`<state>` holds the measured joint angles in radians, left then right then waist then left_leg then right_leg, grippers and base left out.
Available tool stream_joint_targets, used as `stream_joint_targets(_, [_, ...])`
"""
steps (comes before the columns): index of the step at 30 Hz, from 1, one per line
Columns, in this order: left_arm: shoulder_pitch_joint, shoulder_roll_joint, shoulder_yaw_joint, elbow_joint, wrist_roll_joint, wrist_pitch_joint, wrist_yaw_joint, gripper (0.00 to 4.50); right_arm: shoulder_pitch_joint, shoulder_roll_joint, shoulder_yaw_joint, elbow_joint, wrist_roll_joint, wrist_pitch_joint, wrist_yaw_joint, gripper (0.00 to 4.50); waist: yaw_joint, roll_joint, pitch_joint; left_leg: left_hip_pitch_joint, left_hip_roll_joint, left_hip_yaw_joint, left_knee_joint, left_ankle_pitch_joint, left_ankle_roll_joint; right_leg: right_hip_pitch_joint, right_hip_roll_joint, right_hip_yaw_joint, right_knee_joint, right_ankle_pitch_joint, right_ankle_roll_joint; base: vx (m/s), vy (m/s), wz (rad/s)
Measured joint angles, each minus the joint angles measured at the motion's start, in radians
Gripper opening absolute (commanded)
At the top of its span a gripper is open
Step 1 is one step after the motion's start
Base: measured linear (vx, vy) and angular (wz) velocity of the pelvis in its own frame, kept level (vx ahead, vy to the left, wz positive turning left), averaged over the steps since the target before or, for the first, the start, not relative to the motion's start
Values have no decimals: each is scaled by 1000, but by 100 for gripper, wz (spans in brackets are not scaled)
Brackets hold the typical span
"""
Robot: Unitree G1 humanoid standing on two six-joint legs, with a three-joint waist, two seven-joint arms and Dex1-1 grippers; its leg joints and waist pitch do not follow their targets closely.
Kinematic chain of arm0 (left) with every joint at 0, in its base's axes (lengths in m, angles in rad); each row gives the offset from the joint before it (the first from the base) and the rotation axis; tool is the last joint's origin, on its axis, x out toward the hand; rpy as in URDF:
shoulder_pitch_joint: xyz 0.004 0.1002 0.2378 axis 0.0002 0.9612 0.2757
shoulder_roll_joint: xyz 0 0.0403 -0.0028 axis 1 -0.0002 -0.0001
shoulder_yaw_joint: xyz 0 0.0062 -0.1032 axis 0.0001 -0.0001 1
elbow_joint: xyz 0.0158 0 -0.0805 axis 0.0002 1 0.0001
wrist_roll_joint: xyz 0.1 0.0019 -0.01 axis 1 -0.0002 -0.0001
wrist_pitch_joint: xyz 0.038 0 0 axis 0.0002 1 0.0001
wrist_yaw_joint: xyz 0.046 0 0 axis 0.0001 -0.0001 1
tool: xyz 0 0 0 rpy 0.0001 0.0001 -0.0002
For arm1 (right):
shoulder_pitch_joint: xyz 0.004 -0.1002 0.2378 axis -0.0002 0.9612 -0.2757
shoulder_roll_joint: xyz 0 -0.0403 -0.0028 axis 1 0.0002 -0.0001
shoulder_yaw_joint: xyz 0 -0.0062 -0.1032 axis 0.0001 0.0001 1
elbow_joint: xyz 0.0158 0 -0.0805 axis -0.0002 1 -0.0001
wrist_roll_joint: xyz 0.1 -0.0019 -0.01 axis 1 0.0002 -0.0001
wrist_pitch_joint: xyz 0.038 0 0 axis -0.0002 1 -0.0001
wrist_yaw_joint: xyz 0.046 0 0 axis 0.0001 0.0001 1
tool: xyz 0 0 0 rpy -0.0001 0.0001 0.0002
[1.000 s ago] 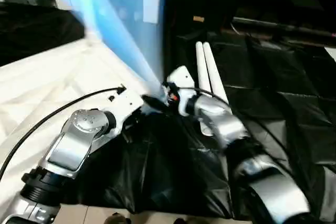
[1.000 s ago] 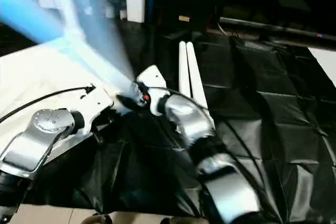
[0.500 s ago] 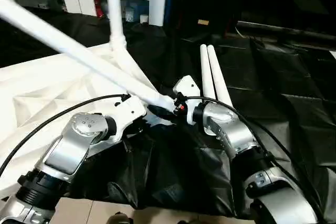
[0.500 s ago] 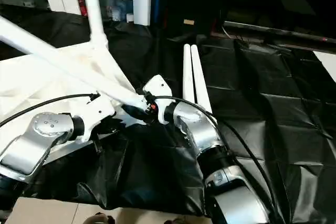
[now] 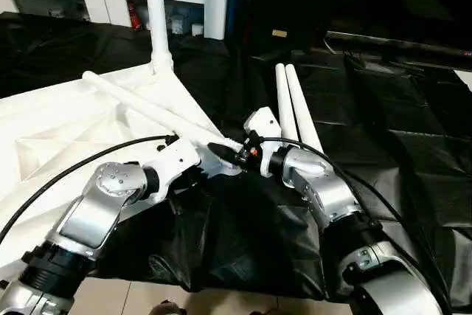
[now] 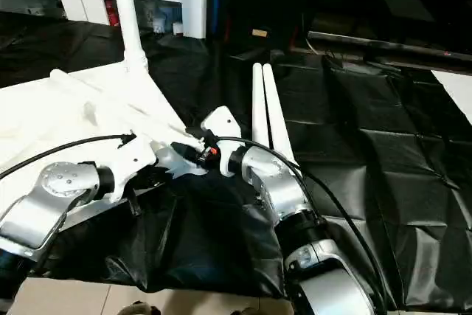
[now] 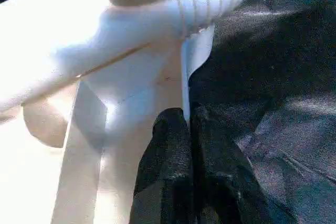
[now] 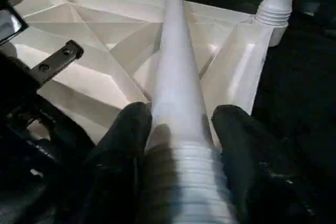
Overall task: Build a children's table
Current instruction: Insert table leg to table base
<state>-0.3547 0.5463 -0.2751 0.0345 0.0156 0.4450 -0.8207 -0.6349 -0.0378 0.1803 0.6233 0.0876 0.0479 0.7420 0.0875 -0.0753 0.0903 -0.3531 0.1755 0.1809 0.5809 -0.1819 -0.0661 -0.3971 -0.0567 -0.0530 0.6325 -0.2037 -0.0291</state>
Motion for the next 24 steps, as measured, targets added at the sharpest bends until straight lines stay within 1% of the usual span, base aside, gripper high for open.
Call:
stream_joint_targets(1, [2,0,3,-1,-4,2,-2,28,-5,1,0,9,0,-5,-1,184,0,0,0,0,0,0,0,0,0,0,0,0,0,0,0,0,0,0])
stream_joint_targets(2, [4,1,8,-2,-12,8,-3,45,-11,1,0,18,-1,-8,-2,179,-1,1,-1,0,0,0,0,0,0,0,0,0,0,0,0,0,0,0])
stream_joint_targets(4, [13,0,29,-5,-33,10,-2,63,-21,0,1,29,-5,-10,-2,176,-1,1,-1,-1,1,0,0,0,0,-1,1,0,0,0,0,0,0,0])
stream_joint_targets(5, [18,1,37,-7,-40,11,-2,63,-27,-1,-1,38,-5,-8,-1,176,0,0,-1,-1,1,0,0,0,0,-1,1,0,0,0,0,0,0,0])
stream_joint_targets(6, [21,3,41,-9,-41,10,-2,82,-29,2,-7,46,-3,-6,0,195,0,0,-1,-2,1,0,0,0,0,-1,1,0,0,0,0,0,0,0])
stream_joint_targets(7, [23,5,44,-10,-42,8,-2,90,-31,6,-12,52,-1,-4,0,206,0,0,-1,-2,1,0,0,0,0,-1,1,0,0,0,0,0,0,0])
stream_joint_targets(10, [23,15,49,-11,-41,6,-2,101,-48,9,-16,85,-3,-7,-7,216,0,-1,-2,-1,1,0,2,0,0,-1,1,0,0,0,0,0,0,0])
stream_joint_targets(11, [24,17,50,-12,-40,6,-2,122,-53,11,-17,98,-3,-10,-12,243,0,-1,-2,-1,1,0,2,0,0,-1,1,0,0,0,0,0,0,0])
stream_joint_targets(12, [25,18,52,-12,-40,6,-2,122,-58,13,-17,107,-4,-12,-13,243,0,-1,-2,-1,1,0,3,0,0,-1,1,0,1,0,-1,0,0,0])
stream_joint_targets(14, [26,20,55,-17,-41,7,-1,141,-78,17,-16,139,-10,-13,-18,264,0,-1,-2,-1,1,-1,4,0,0,-1,1,0,2,1,-1,0,0,0])
stream_joint_targets(16, [27,24,62,-21,-42,8,-1,154,-79,18,-17,150,-14,-13,-22,286,3,-2,-2,-1,1,-1,4,0,0,-1,1,-1,2,1,-1,0,0,0])
stream_joint_targets(17, [28,24,62,-21,-43,8,-2,154,-85,18,-17,159,-17,-12,-21,286,2,-2,-3,-1,1,-1,5,0,0,-1,1,-1,2,1,-1,0,0,0])
stream_joint_targets(19, [28,24,63,-22,-43,9,-1,182,-94,19,-15,173,-21,-7,-19,309,2,-3,-3,-2,1,-1,5,0,0,-1,1,-1,2,1,-1,0,0,0])
stream_joint_targets(20, [28,25,65,-22,-43,9,-1,188,-97,19,-12,178,-24,-2,-19,321,2,-3,-3,-2,1,-1,5,0,0,-1,1,-1,2,1,-1,0,0,0])
stream_joint_targets(21, [28,26,65,-22,-43,9,-1,188,-101,19,-9,184,-27,4,-19,321,2,-3,-3,-2,1,-1,5,0,0,-1,1,-1,2,1,-1,0,0,0])
stream_joint_targets(23, [28,28,65,-22,-43,9,-1,207,-113,18,7,202,-54,12,-39,340,2,-4,-3,-3,1,-1,5,0,0,-1,1,-1,2,1,-1,0,0,0])
stream_joint_targets(24, [28,28,65,-22,-43,9,0,207,-113,19,11,208,-60,16,-43,340,3,-4,-3,-3,1,-1,5,0,0,-1,1,-1,2,1,-1,0,0,0])
